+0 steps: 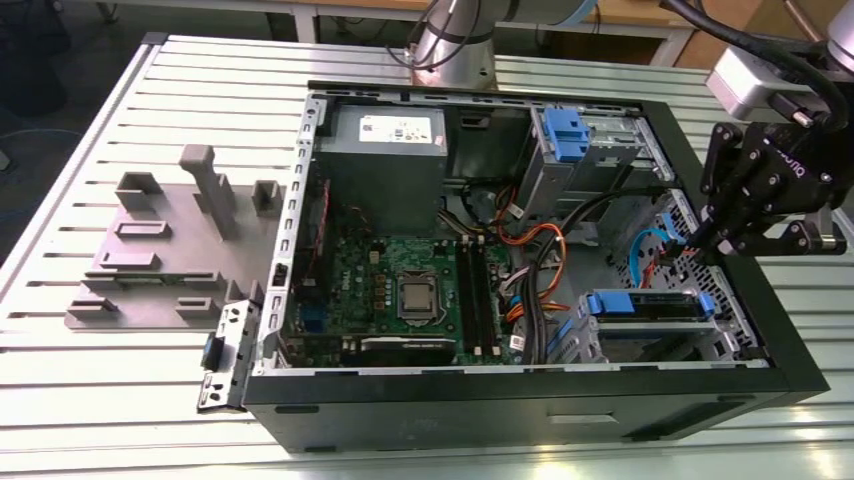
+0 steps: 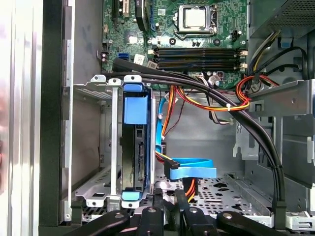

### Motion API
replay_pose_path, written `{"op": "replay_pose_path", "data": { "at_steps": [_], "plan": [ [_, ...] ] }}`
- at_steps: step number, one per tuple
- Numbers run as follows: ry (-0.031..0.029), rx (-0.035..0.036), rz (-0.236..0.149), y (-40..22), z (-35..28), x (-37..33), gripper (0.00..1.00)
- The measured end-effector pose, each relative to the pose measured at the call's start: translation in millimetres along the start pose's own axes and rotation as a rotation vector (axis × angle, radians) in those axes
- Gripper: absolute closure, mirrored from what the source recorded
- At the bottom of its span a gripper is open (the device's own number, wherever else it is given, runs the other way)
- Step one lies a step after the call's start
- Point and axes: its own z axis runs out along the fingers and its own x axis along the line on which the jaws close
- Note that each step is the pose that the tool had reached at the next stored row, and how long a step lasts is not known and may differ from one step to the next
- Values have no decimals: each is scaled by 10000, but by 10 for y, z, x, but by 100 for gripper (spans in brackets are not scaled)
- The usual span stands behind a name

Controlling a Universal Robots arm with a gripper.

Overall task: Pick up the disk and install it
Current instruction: 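Insert the first disk wire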

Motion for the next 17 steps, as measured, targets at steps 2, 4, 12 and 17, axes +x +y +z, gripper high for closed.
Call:
{"op": "replay_pose_path", "data": {
  "at_steps": [2, 4, 12, 17],
  "plan": [
    [32, 1, 1, 0, -1, -1, 76],
    [72, 0, 2, 0, 0, -4, 76],
    [79, 0, 1, 0, 14, -12, 76],
    [79, 0, 1, 0, 26, -15, 76]
  ]
}}
